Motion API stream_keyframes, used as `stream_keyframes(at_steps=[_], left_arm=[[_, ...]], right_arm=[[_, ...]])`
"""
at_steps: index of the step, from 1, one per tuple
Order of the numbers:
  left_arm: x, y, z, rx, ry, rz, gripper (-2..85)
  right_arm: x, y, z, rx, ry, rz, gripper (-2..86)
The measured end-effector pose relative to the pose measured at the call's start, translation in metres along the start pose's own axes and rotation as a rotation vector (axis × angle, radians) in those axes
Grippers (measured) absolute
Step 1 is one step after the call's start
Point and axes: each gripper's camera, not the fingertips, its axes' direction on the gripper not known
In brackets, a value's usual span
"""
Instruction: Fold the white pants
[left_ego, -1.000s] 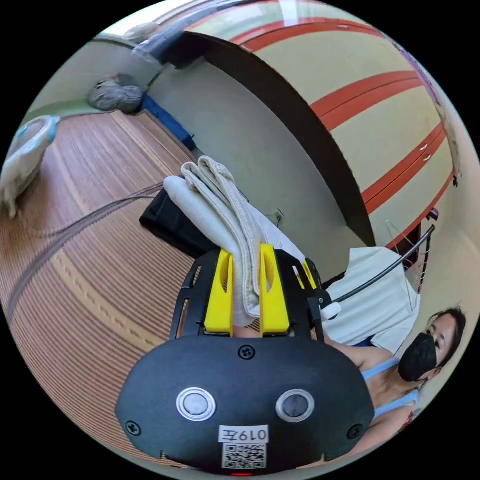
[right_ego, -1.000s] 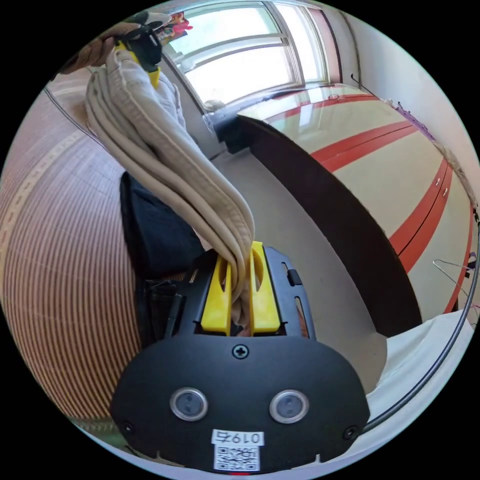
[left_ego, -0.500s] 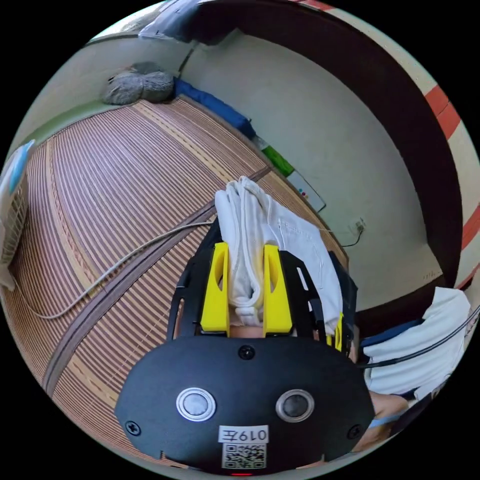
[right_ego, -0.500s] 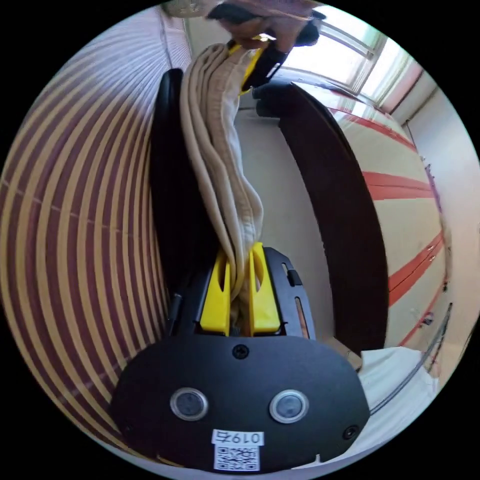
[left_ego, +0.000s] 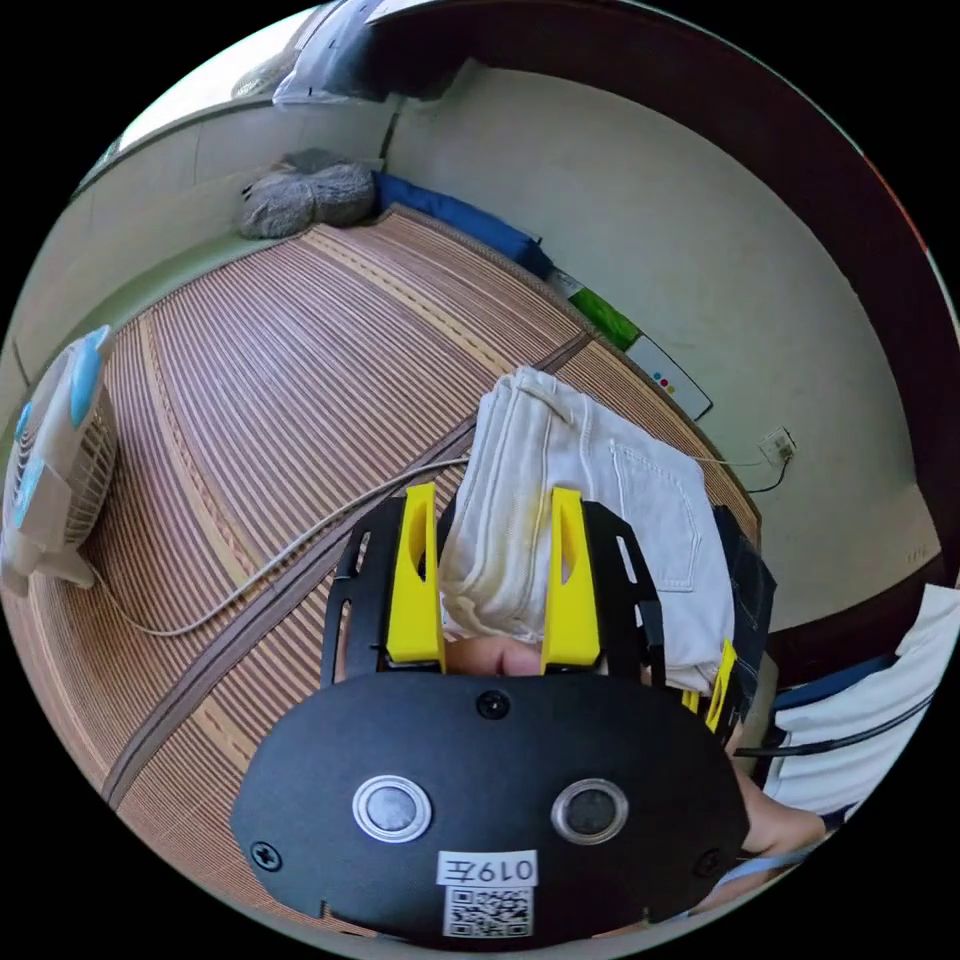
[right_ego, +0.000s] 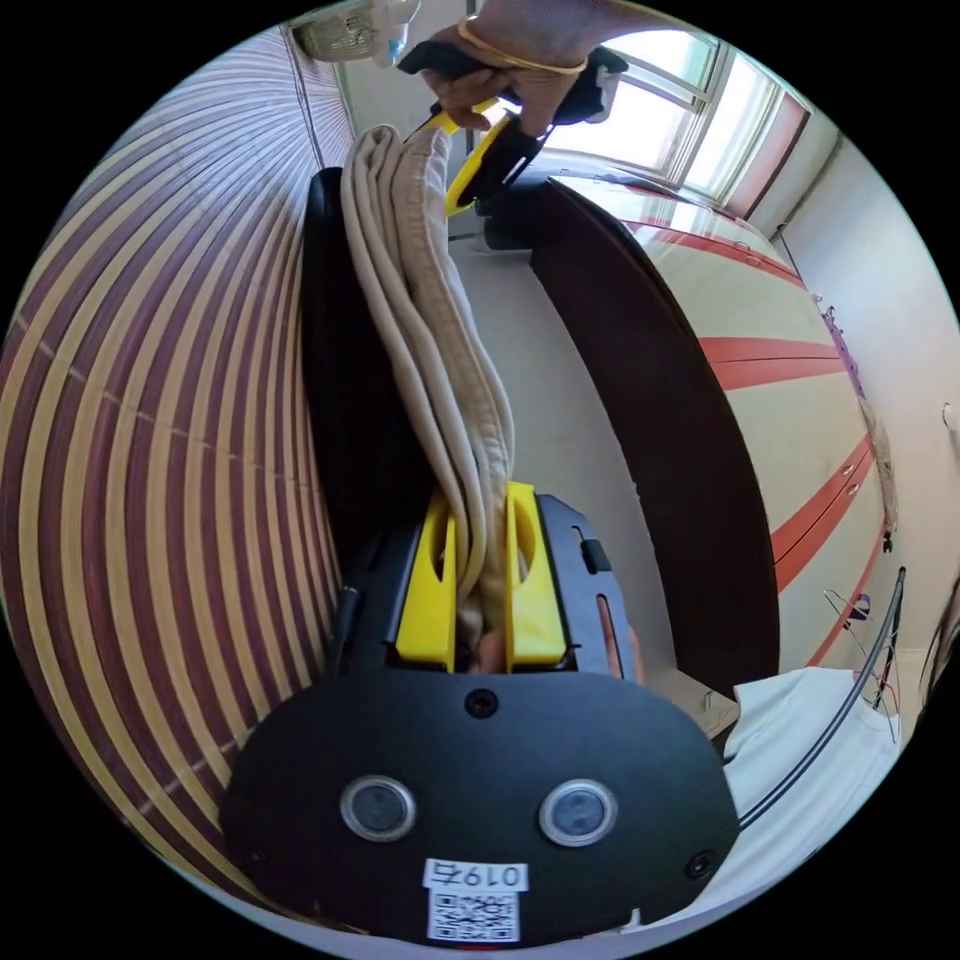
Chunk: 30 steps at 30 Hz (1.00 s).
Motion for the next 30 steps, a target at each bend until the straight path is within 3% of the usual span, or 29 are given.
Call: stream_keyframes(at_steps=[2,4,8,15,19,23,25,30], left_arm=[[0.002,-0.001,-0.022,0.092,-0.096,-0.061,10.6],[0.000,0.005,-0.038,0.168,-0.069,-0.080,8.6],[0.006,0.054,-0.050,0.212,0.255,-0.029,7.6],[0.038,0.228,-0.071,0.137,0.441,-0.026,9.2],[0.062,0.339,-0.118,0.086,0.226,-0.023,9.2],[0.092,0.421,-0.145,-0.019,0.045,0.040,8.9],[0.102,0.442,-0.151,-0.030,0.027,0.028,8.7],[0.124,0.461,-0.146,0.022,0.187,-0.055,8.7]], right_arm=[[0.003,0.000,-0.007,-0.001,-0.007,0.011,8.3],[0.005,-0.001,-0.011,0.000,-0.006,0.016,8.4],[0.008,-0.001,-0.019,0.010,-0.012,0.033,8.4],[0.013,-0.005,-0.025,0.009,-0.030,0.027,8.0],[0.018,-0.007,-0.027,-0.001,-0.035,-0.075,8.5],[0.053,0.006,-0.058,-0.013,-0.068,-0.159,14.5],[0.078,0.025,-0.078,0.007,-0.098,-0.119,15.1],[0.173,0.115,-0.117,0.014,-0.224,0.181,11.9]])
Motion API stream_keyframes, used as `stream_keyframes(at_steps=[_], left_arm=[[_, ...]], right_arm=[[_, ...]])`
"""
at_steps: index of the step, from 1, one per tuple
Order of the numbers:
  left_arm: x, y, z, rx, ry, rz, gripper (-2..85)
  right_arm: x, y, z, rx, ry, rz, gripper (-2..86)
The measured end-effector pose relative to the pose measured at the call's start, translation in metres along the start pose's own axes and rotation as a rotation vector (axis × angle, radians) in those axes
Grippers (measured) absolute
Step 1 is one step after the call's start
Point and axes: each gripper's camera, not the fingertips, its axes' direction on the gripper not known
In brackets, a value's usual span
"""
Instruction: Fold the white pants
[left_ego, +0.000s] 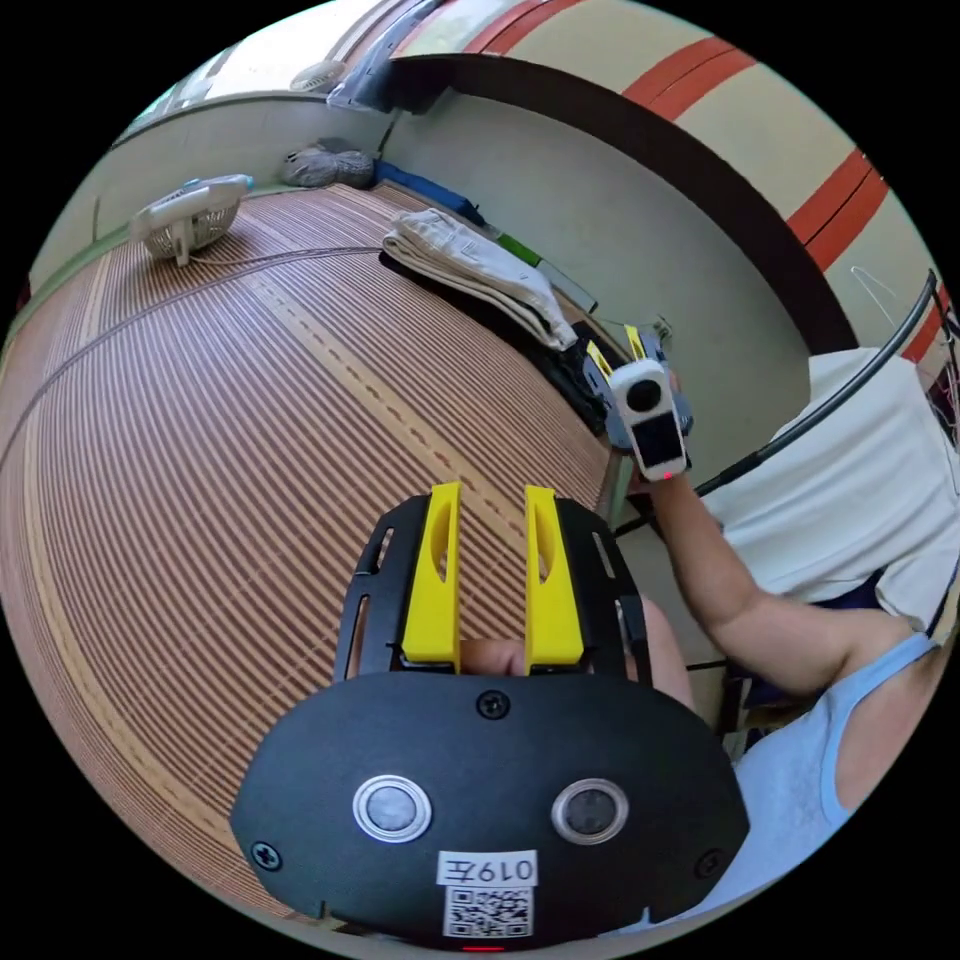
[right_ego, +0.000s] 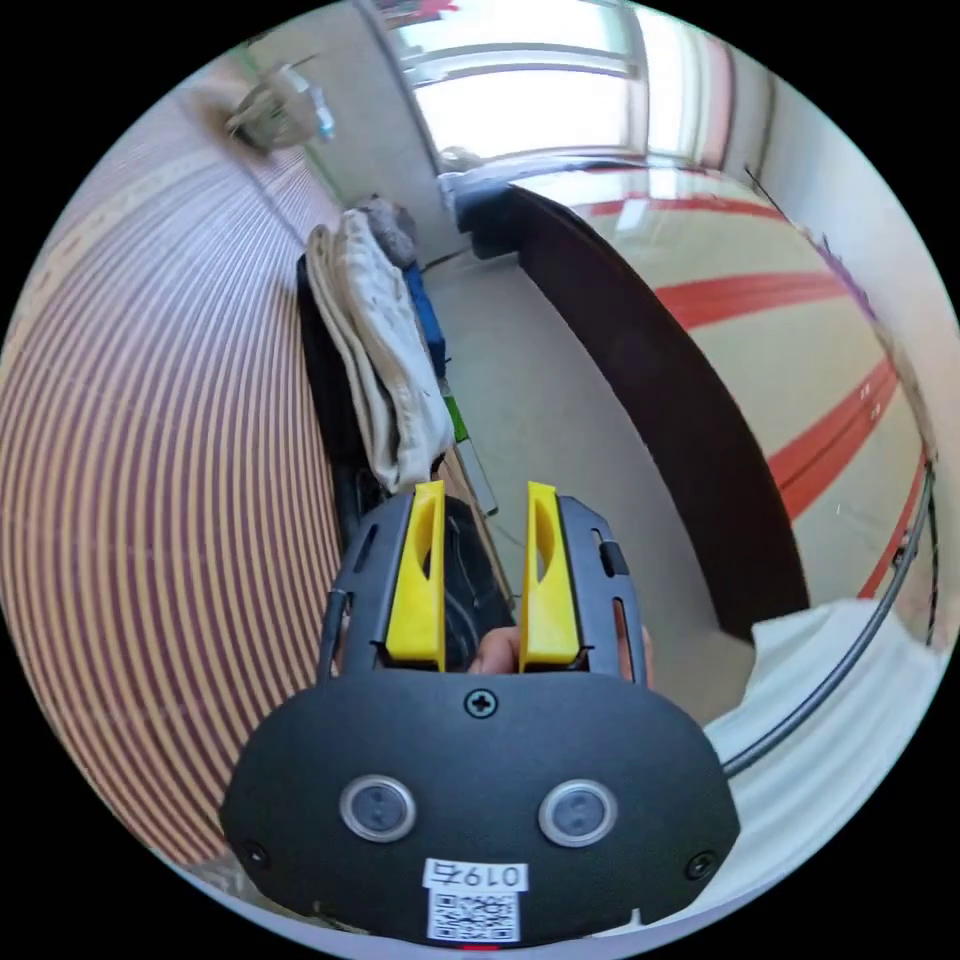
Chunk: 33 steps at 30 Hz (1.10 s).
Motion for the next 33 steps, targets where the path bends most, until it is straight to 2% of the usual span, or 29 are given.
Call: stream_keyframes(at_steps=[5,11,17,23,27,33], left_arm=[[0.030,-0.019,0.065,-0.014,0.156,-0.135,10.1],[0.064,-0.055,0.149,-0.076,0.302,-0.275,12.2],[0.067,-0.074,0.211,-0.127,0.327,-0.442,13.1],[0.073,-0.072,0.229,-0.117,0.359,-0.497,13.1],[0.073,-0.066,0.243,-0.122,0.445,-0.540,13.0],[0.077,-0.057,0.251,-0.113,0.477,-0.572,11.5]], right_arm=[[0.053,0.096,-0.034,-0.027,-0.020,0.181,10.4],[0.058,0.147,0.001,-0.105,-0.072,0.199,12.1],[0.087,0.184,0.015,-0.088,-0.111,0.352,10.8],[0.090,0.214,0.003,-0.001,-0.103,0.379,8.9],[0.093,0.219,0.005,0.009,-0.117,0.411,8.5],[0.088,0.229,0.013,0.033,-0.116,0.430,8.1]])
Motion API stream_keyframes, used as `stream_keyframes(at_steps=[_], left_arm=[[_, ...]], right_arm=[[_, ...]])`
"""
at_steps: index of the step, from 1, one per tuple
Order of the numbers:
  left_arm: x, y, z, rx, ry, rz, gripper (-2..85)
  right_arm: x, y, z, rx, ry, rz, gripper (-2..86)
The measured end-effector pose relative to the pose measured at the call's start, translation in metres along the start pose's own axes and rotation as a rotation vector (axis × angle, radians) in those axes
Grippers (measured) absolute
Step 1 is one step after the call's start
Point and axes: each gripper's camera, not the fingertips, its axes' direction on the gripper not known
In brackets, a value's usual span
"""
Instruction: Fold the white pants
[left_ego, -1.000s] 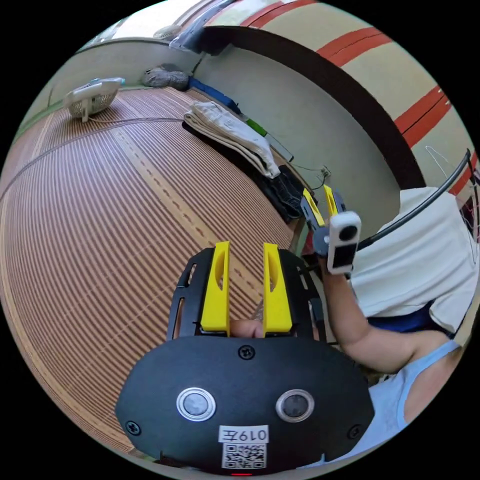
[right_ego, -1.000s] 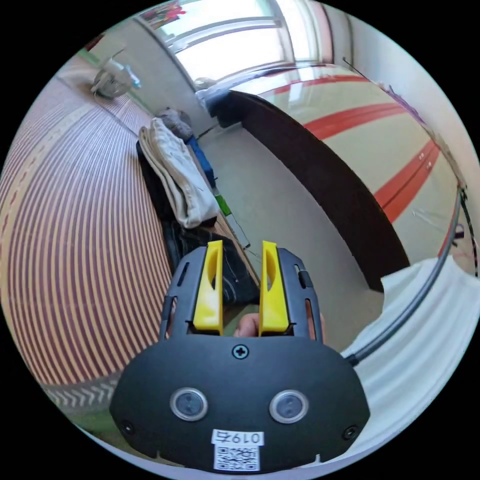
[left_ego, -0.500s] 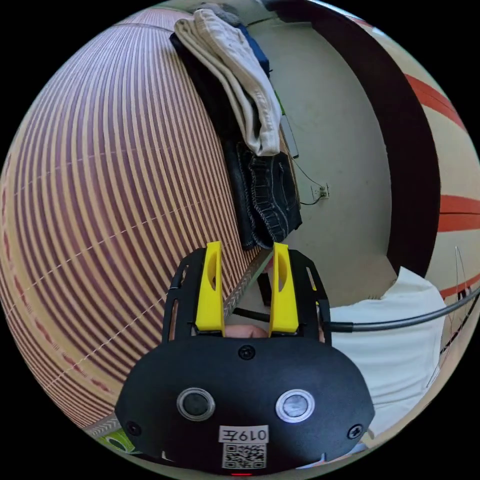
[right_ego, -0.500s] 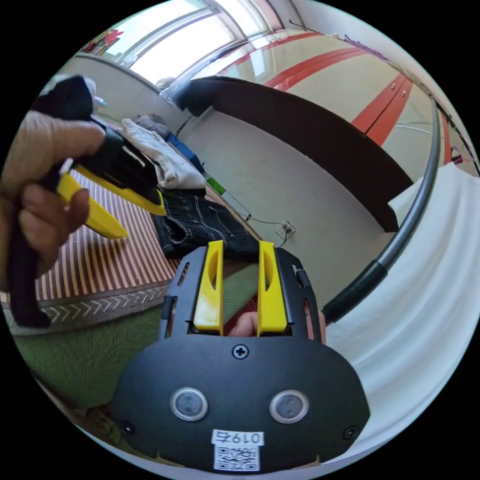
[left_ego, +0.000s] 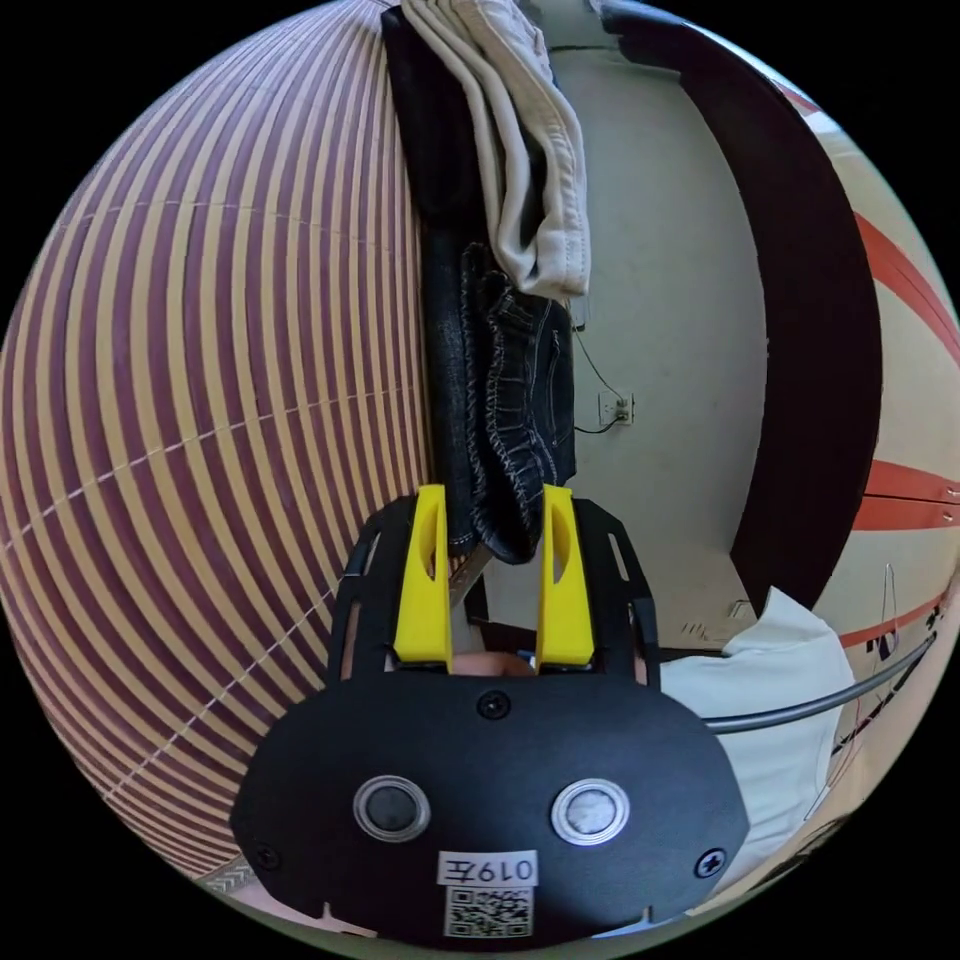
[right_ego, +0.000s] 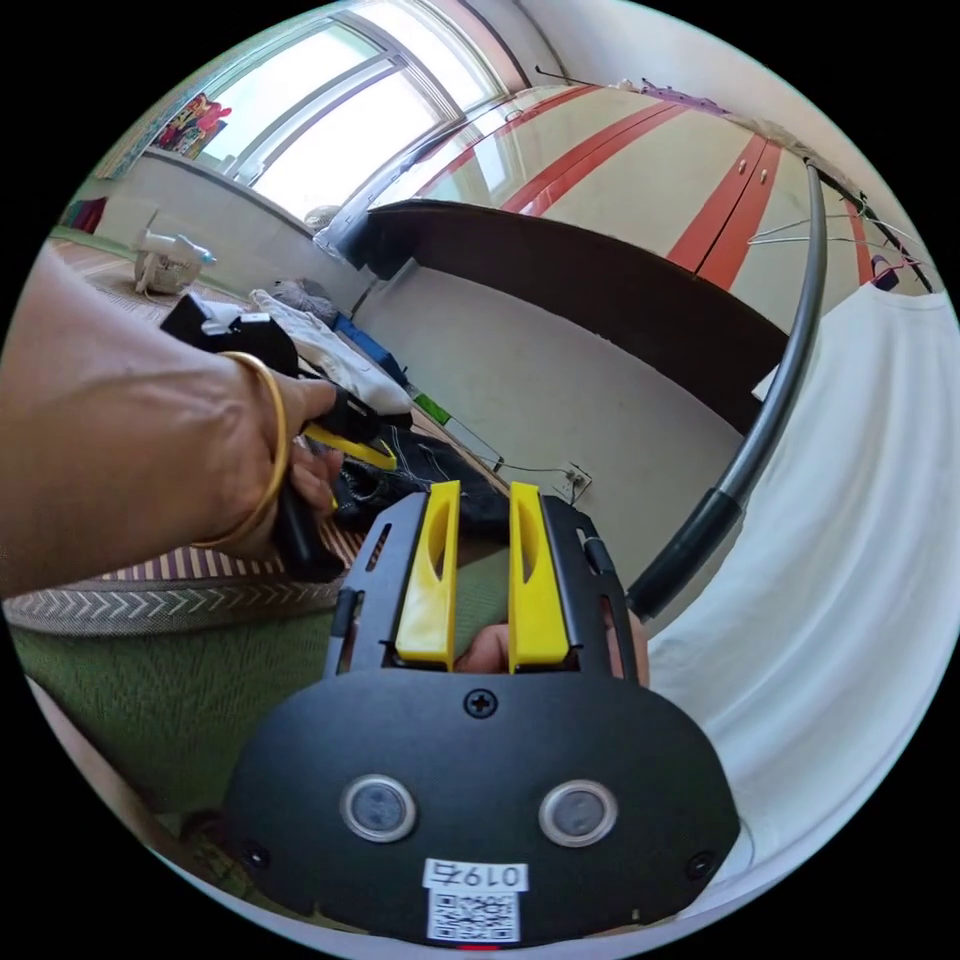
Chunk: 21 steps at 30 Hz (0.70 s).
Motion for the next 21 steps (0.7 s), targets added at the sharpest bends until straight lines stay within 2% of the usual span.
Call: stream_keyframes(at_steps=[8,12,21], left_arm=[[0.014,0.035,-0.033,-0.049,-0.036,0.097,4.3],[0.018,0.067,-0.069,-0.060,-0.059,0.139,3.1],[-0.028,0.153,-0.236,0.014,-0.159,0.213,1.8]], right_arm=[[-0.021,0.016,0.028,-0.022,0.030,-0.076,7.7],[-0.021,0.030,0.029,-0.001,0.006,-0.036,6.0],[-0.011,0.054,0.035,-0.014,-0.226,0.103,-0.1]])
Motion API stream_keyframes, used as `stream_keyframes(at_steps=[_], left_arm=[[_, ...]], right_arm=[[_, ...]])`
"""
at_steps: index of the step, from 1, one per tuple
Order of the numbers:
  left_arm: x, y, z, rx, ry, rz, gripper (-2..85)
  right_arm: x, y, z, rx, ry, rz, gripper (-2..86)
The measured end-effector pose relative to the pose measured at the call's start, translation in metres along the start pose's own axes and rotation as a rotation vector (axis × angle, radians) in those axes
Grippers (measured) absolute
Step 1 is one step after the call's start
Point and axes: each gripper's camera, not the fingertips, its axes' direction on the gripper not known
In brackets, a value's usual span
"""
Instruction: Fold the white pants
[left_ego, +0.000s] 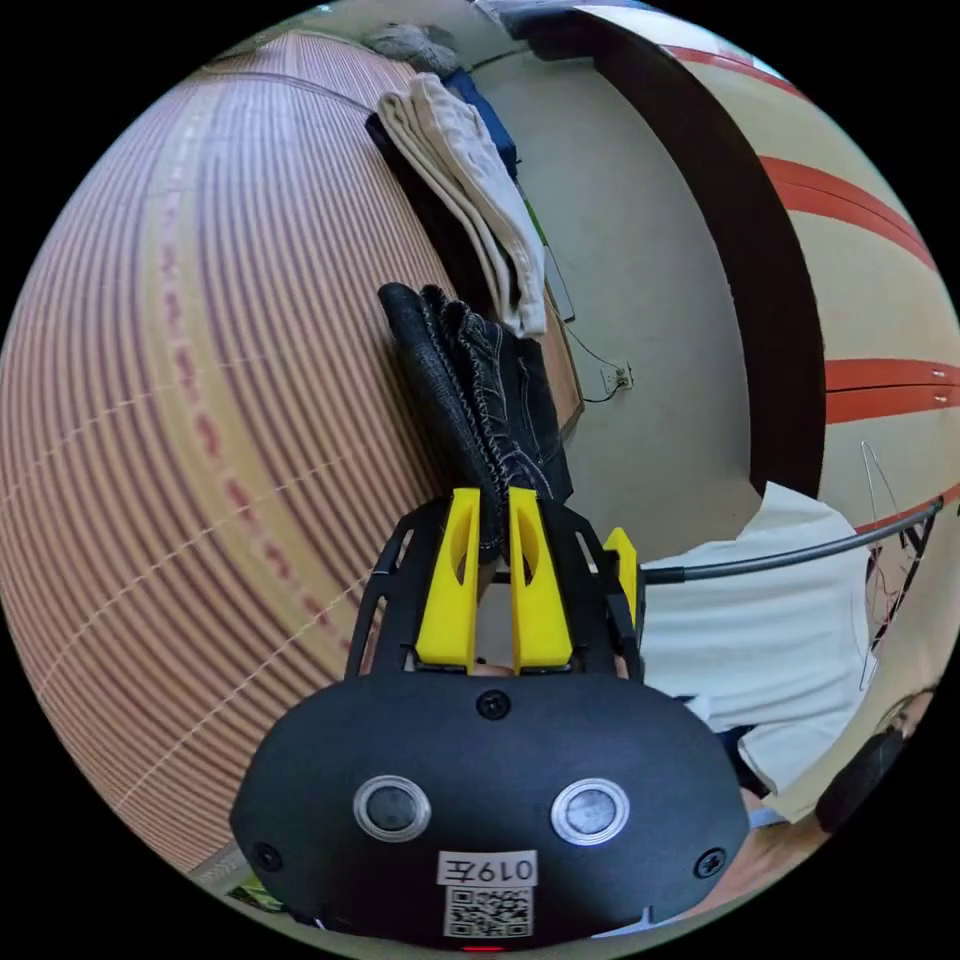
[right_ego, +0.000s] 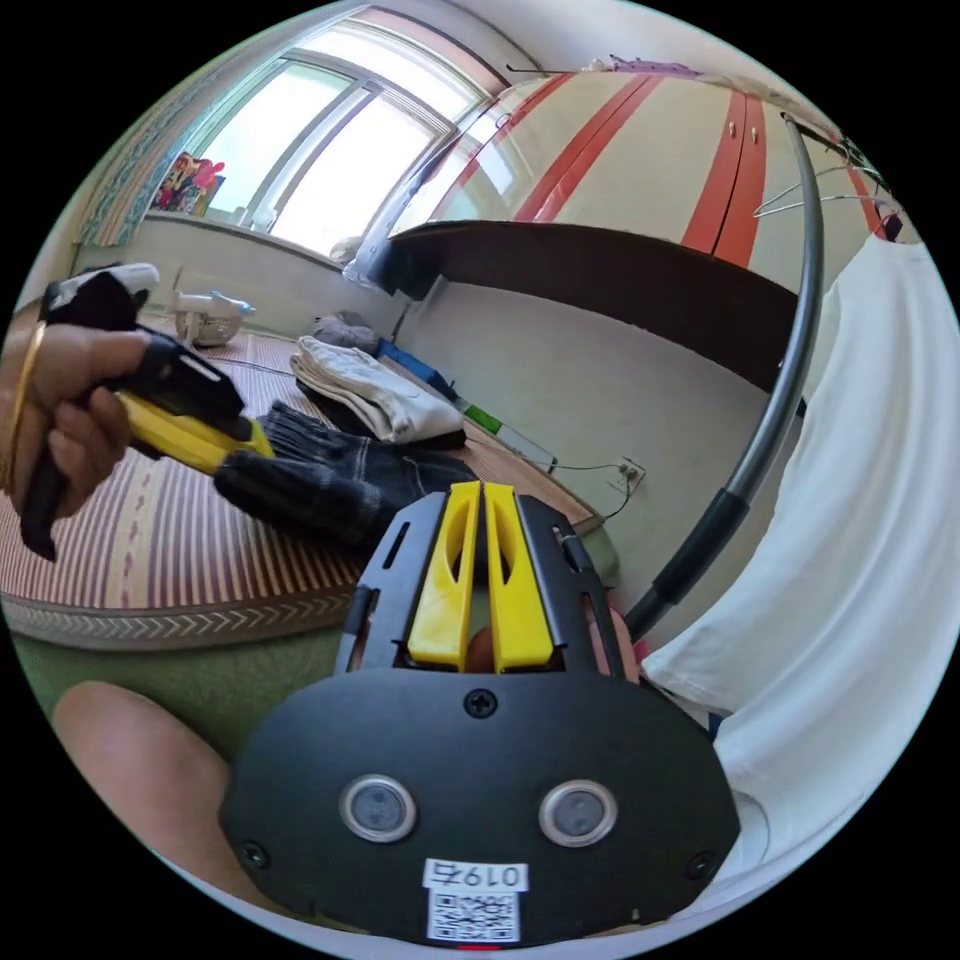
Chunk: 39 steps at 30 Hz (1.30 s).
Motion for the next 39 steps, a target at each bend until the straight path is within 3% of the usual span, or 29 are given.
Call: stream_keyframes(at_steps=[9,14,16,21,26,32,39], left_arm=[[-0.081,0.066,-0.194,0.085,-0.140,-0.017,1.3],[-0.117,0.078,-0.271,0.101,-0.208,-0.048,1.3],[-0.124,0.084,-0.282,0.082,-0.189,-0.064,1.5],[-0.135,0.120,-0.314,0.113,-0.237,-0.062,2.2],[-0.148,0.182,-0.362,0.251,-0.030,-0.049,4.2],[-0.159,0.224,-0.330,0.250,0.217,-0.138,12.6],[-0.182,0.239,-0.304,0.398,0.440,-0.342,19.0]], right_arm=[[0.005,0.001,0.068,-0.185,-0.420,0.028,7.7],[0.018,0.039,0.181,-0.542,-1.045,0.237,11.2],[0.020,0.060,0.211,-0.601,-1.193,0.328,11.2],[-0.002,0.102,0.242,-0.724,-1.187,0.313,12.0],[0.004,0.150,0.283,-0.812,-1.321,0.470,11.5],[-0.007,0.197,0.327,-0.924,-1.460,0.652,9.3],[-0.003,0.181,0.297,-0.810,-1.599,0.831,6.6]])
